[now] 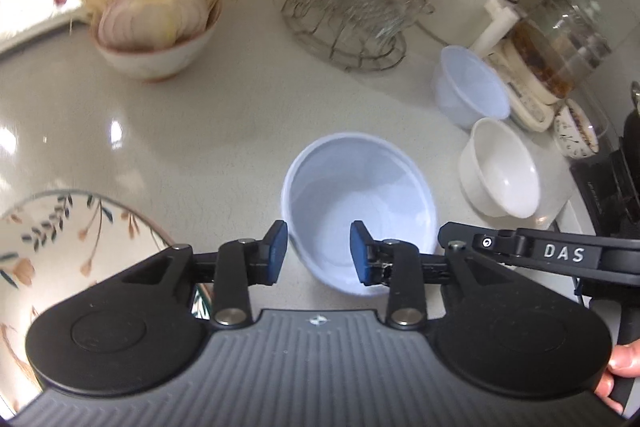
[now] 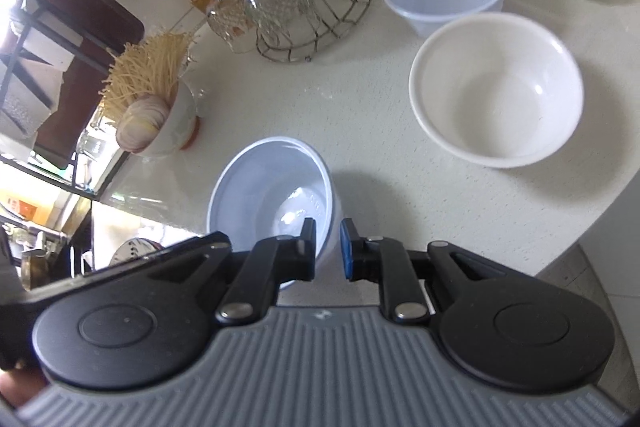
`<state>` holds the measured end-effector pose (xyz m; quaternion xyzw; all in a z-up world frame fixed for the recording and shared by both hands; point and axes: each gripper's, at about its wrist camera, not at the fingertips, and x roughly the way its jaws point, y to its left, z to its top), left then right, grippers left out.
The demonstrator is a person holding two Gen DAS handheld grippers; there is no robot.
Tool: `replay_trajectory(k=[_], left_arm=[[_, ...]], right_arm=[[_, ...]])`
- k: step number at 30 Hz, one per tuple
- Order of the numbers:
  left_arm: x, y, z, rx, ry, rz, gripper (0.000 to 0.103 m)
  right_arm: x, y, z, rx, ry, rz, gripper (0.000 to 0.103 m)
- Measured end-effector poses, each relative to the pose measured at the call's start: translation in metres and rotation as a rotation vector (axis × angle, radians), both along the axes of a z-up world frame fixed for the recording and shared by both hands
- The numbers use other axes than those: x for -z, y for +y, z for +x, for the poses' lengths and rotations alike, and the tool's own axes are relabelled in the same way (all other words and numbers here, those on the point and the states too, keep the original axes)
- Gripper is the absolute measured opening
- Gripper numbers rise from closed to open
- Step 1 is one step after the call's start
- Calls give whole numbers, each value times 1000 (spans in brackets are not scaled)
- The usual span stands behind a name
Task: Organize plates and bowls
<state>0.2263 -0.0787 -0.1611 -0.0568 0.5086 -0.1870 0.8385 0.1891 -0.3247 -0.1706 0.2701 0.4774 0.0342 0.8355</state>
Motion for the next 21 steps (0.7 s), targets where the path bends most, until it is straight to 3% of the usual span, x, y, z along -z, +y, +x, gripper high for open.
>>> replay_trajectory(k=[4, 11, 21], left_arm=[[-14, -3, -6, 17, -52, 24, 40], [-45, 0, -30, -18, -102, -26, 40], [-88, -4, -91, -18, -190, -31, 40]], right_arm=[[-12, -3, -6, 6, -44, -21, 17], [-49, -7, -29, -21, -163, -94, 17], [-98, -11, -86, -66, -307, -175, 17]])
